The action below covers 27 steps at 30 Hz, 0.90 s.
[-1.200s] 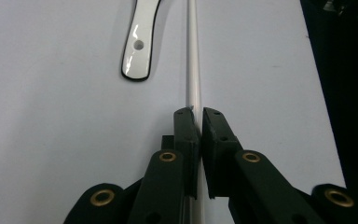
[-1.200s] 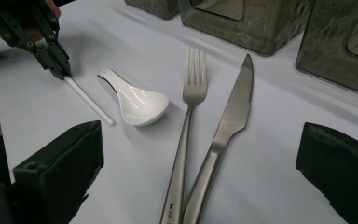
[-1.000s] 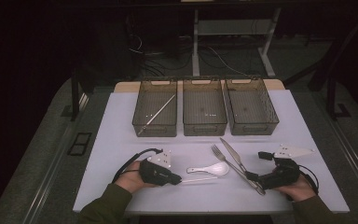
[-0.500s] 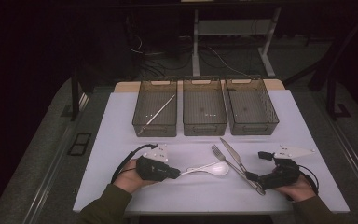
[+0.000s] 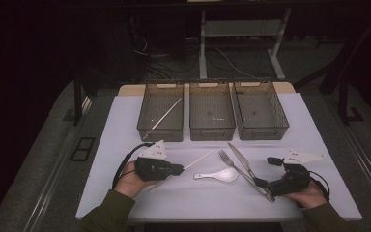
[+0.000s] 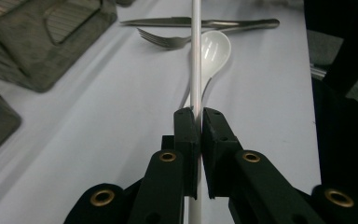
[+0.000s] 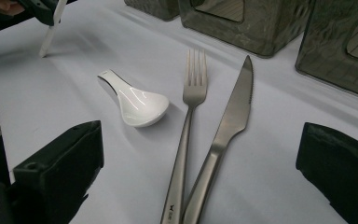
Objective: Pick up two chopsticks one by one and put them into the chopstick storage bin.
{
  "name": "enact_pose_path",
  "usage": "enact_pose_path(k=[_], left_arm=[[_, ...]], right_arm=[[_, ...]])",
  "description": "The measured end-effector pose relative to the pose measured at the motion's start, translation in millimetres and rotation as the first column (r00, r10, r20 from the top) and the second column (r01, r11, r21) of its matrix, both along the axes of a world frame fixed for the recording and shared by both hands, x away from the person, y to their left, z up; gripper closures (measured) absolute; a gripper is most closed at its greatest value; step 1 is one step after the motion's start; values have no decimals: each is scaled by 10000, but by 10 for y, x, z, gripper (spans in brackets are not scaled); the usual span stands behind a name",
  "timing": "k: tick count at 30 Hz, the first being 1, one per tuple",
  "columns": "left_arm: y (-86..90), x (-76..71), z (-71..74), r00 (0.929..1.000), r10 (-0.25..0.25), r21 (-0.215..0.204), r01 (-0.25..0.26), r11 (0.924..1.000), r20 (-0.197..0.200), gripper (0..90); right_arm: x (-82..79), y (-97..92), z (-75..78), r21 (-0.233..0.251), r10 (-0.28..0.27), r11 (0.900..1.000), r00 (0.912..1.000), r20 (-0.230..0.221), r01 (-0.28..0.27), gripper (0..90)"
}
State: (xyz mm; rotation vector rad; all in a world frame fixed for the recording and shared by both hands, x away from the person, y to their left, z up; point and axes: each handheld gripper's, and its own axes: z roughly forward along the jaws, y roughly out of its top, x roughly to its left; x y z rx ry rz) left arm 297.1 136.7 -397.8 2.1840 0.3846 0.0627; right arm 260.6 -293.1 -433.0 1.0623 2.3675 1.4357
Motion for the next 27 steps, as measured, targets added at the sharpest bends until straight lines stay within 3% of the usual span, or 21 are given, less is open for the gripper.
enact_pose_path(k=[9, 17, 27], left_arm=[[104, -1, 177, 9976, 522, -628, -493, 9968, 464, 845], [197, -12, 338, 9912, 1022, -1214, -916, 9884, 841, 848], [227, 152, 409, 9790, 1795, -1176, -1679, 9788, 968, 847]], right_arm=[[0, -2, 2, 22, -13, 10000, 10000, -17, 13, 8], [1, 0, 1, 24, -38, 10000, 10000, -33, 38, 8], [1, 10, -4, 57, -20, 10000, 10000, -2, 20, 8]])
